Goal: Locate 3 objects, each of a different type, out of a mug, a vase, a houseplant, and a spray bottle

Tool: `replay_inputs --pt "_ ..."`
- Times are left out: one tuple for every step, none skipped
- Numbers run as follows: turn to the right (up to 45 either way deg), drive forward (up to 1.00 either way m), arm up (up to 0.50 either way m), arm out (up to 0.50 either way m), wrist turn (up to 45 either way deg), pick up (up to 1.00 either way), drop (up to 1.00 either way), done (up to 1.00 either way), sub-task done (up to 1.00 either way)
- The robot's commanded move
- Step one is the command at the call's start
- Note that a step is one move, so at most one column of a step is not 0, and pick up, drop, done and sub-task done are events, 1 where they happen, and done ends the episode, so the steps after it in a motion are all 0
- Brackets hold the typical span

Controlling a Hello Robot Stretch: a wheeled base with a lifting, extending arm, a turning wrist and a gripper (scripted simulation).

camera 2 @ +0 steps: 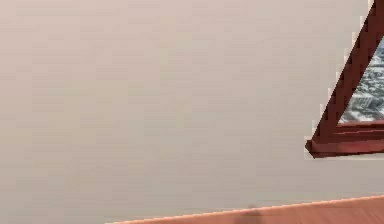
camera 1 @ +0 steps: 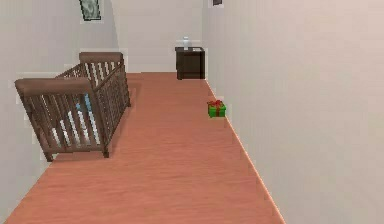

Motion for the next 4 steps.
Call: replay_inputs --pt "-3.0 0.0 0.0 0.0 0.0 0.0 0.0 0.0 0.0" --pt "0.0 0.65 0.0 0.0 0.0 0.0 0.0 0.0 0.0" --pt "-3.0 0.0 0.0 0.0 0.0 0.0 0.0 0.0 0.0" --pt "0.0 1.0 0.0 0.0 0.0 0.0 0.0 0.0 0.0"
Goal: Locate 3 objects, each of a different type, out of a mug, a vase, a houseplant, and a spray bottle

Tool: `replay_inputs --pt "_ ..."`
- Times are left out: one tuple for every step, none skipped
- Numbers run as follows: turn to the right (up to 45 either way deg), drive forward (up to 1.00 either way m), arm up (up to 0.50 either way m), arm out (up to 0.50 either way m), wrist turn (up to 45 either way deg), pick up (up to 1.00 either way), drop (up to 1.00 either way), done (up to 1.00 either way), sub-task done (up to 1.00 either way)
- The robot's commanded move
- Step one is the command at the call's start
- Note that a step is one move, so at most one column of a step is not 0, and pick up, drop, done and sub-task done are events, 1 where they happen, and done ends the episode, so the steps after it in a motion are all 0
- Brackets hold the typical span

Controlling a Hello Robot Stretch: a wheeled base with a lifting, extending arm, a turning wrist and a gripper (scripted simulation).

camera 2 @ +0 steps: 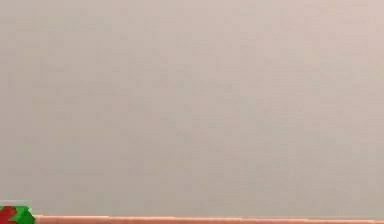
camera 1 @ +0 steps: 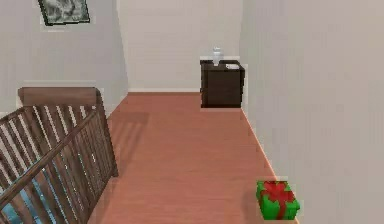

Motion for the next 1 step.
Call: replay_inputs --pt "0.0 1.0 0.0 0.0 0.0 0.0 0.0 0.0 0.0"
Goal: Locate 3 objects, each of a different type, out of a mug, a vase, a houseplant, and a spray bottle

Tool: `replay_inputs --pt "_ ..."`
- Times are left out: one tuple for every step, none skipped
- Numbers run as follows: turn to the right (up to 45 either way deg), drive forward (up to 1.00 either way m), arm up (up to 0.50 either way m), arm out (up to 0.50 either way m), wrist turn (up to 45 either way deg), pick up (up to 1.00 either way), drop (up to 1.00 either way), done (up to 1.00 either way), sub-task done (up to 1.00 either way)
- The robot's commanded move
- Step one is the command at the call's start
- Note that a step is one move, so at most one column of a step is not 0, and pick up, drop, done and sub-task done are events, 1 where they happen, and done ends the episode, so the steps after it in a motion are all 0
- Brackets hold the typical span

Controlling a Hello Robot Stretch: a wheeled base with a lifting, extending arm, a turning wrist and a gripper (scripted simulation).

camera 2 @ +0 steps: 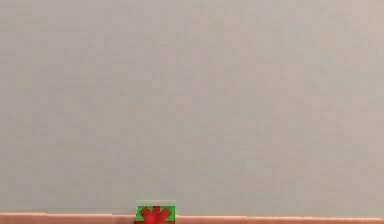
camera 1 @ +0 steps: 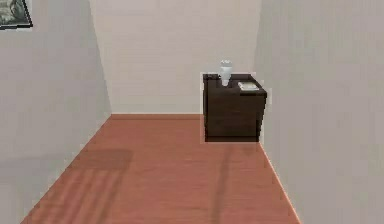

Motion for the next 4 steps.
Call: replay_inputs --pt "0.0 1.0 0.0 0.0 0.0 0.0 0.0 0.0 0.0" --pt "0.0 0.7 0.0 0.0 0.0 0.0 0.0 0.0 0.0" --pt "30.0 0.0 0.0 0.0 0.0 0.0 0.0 0.0 0.0" --pt "0.0 0.0 0.0 0.0 0.0 0.0 0.0 0.0 1.0"
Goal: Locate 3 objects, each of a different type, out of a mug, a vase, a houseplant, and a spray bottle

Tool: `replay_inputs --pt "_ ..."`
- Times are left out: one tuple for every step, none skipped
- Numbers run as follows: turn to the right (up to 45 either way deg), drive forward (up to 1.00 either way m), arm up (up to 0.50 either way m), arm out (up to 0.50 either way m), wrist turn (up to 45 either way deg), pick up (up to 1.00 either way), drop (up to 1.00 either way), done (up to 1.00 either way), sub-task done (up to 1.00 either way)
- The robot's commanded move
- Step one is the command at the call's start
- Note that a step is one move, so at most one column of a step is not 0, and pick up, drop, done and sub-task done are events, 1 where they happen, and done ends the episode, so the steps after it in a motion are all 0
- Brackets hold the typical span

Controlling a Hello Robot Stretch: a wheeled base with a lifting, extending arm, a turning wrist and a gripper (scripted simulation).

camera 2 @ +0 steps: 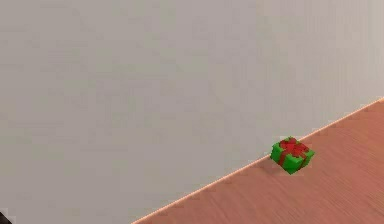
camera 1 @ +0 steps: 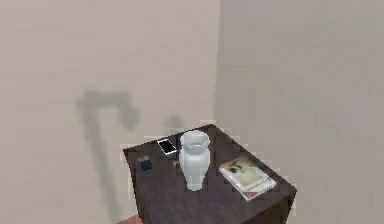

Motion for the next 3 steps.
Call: replay_inputs --pt "45.0 0.0 0.0 0.0 0.0 0.0 0.0 0.0 0.0" --pt "45.0 0.0 0.0 0.0 0.0 0.0 0.0 0.0 0.0" --pt "45.0 0.0 0.0 0.0 0.0 0.0 0.0 0.0 0.0"
